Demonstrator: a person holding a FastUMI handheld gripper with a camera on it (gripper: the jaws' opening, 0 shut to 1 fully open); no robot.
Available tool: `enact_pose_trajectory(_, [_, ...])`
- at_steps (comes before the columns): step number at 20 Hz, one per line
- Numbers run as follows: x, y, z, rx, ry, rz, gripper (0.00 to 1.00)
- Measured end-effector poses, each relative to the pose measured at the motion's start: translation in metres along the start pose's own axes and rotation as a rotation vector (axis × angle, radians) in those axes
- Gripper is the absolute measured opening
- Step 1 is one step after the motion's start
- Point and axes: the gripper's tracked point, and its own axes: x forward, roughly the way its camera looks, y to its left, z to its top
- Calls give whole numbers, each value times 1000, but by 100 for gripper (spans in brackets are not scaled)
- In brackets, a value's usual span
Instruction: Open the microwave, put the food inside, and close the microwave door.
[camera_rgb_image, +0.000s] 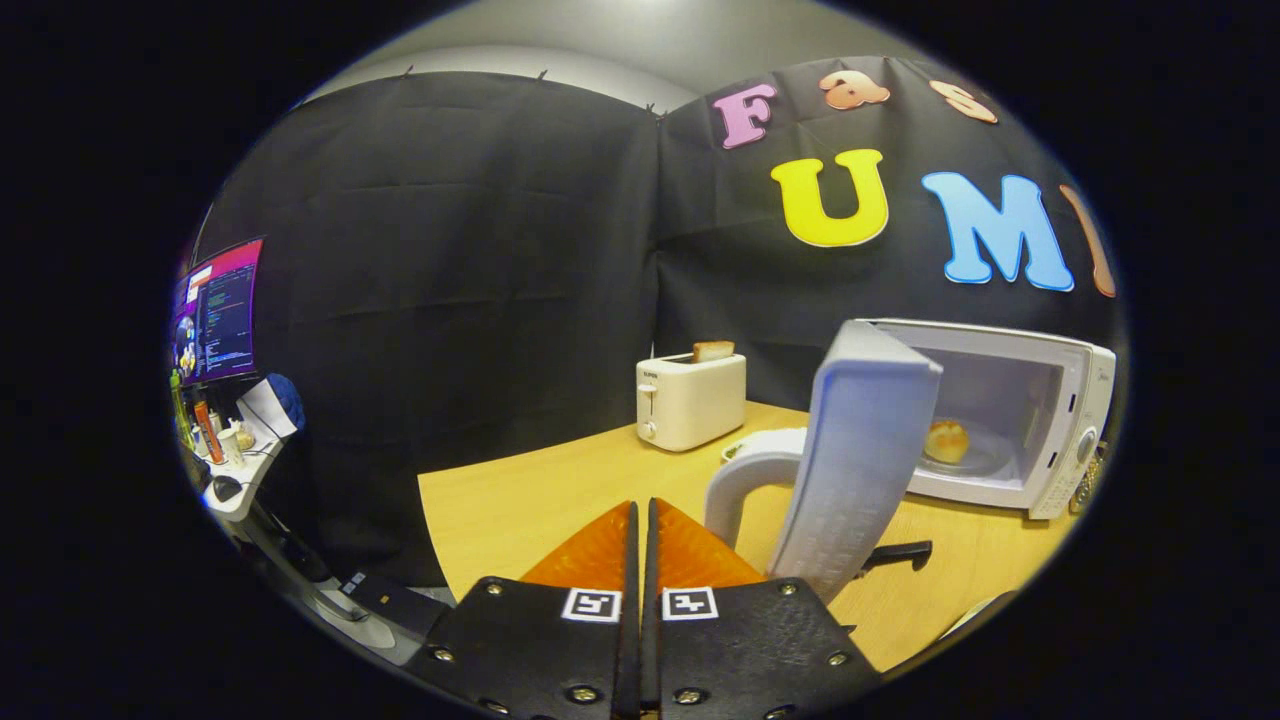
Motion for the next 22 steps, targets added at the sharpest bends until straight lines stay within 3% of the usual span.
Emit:
enact_pose_trajectory(7, [-35,-55,-14,4,-15,-172,1])
enact_pose_trajectory(18, [-83,-230,3,81,-49,-520,1])
enact_pose_trajectory(22, [-88,-288,25,40,-107,-657,1])
